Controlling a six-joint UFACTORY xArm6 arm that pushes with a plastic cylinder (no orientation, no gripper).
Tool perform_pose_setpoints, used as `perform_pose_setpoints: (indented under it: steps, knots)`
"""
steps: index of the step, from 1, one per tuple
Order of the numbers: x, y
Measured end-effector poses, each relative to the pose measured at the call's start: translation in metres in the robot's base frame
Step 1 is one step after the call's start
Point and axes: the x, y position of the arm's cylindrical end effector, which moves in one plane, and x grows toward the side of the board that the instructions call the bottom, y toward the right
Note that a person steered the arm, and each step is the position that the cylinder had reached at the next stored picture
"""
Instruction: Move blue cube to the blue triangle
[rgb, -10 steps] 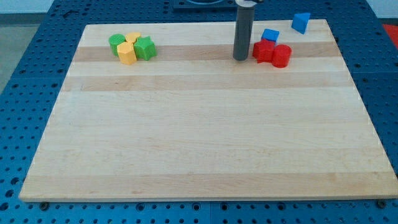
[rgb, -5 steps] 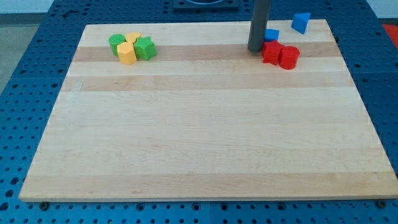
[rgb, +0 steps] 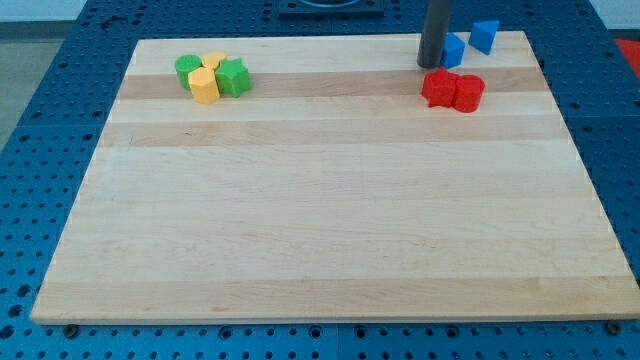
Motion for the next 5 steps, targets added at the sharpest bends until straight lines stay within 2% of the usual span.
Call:
perform_pose_setpoints:
  steps: [5]
  knots:
    - [-0.002,0.005]
